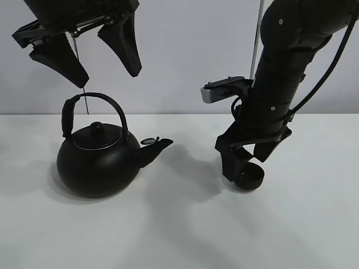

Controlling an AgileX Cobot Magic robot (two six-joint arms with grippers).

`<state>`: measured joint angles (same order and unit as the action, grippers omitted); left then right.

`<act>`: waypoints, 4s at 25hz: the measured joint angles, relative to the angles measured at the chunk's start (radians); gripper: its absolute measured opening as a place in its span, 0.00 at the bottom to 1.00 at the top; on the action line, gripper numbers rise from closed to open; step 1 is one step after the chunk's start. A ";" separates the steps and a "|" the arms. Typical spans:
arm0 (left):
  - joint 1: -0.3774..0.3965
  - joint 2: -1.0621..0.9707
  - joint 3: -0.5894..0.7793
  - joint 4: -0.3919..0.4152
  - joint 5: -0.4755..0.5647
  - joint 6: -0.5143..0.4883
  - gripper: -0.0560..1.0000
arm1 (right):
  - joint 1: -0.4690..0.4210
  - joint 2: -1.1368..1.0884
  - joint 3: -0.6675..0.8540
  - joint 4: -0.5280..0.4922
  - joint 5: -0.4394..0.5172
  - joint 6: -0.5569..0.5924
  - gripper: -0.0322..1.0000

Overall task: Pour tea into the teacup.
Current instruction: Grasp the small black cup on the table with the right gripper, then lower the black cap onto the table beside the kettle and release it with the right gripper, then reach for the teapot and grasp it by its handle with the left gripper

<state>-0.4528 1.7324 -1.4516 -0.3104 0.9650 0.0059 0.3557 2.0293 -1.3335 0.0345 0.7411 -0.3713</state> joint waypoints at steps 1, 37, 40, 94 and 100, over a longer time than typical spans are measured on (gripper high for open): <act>0.000 0.000 0.000 0.000 0.000 0.000 0.63 | 0.000 0.000 0.000 0.000 0.000 0.000 0.57; 0.000 0.000 0.000 0.000 -0.013 0.000 0.63 | 0.169 0.030 0.000 0.024 -0.116 0.063 0.42; 0.000 0.000 0.000 0.000 -0.015 0.000 0.63 | 0.169 0.046 0.000 0.023 -0.126 0.075 0.42; 0.000 0.000 0.000 0.000 -0.019 0.000 0.63 | -0.132 -0.385 -0.017 0.186 0.179 0.420 0.59; 0.000 0.000 0.000 0.000 -0.019 0.000 0.63 | -0.132 -0.385 -0.017 0.186 0.179 0.427 0.59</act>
<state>-0.4528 1.7324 -1.4516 -0.3104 0.9458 0.0059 0.2234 1.6443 -1.3502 0.2207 0.9200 0.0556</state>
